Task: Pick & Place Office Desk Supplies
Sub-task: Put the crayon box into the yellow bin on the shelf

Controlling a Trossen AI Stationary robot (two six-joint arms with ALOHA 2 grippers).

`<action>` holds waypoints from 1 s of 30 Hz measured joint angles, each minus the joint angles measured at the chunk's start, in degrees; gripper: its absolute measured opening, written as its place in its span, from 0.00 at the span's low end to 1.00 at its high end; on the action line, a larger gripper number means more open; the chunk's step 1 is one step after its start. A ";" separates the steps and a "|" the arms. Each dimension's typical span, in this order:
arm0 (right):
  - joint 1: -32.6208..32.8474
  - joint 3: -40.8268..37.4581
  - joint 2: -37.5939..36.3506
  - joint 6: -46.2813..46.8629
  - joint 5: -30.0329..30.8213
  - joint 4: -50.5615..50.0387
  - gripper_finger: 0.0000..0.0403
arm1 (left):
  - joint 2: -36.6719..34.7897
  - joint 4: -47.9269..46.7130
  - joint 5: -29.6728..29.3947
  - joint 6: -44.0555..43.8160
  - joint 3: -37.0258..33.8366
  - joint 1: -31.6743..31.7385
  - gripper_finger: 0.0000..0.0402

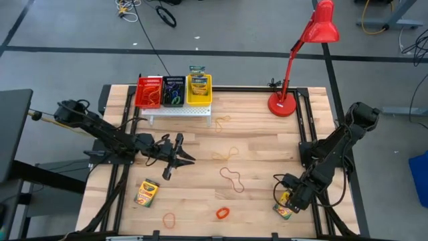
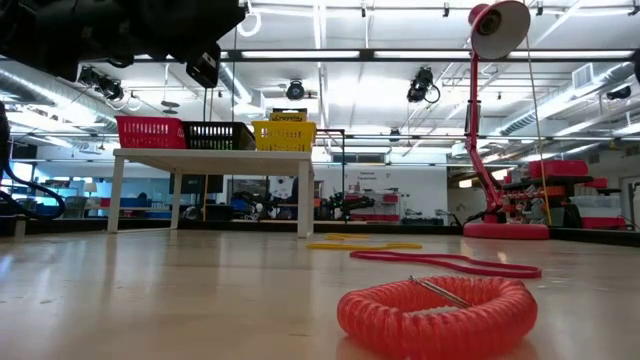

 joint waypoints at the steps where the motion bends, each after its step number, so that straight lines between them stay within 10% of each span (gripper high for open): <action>1: 0.13 -0.08 0.00 -0.02 1.06 0.62 0.38 | 0.00 -0.05 0.00 0.22 0.00 0.00 0.15; 11: 0.28 -3.01 -0.26 -1.56 3.17 5.42 0.32 | 0.00 -0.07 0.00 0.04 0.02 0.02 0.15; 19: -0.02 -3.09 -0.17 -4.17 3.83 7.12 0.08 | 0.00 -0.07 0.00 0.01 0.02 0.02 0.15; 30: -4.49 8.67 0.09 -13.70 12.48 -6.74 0.01 | 0.00 -0.07 -0.05 0.08 0.02 0.02 0.15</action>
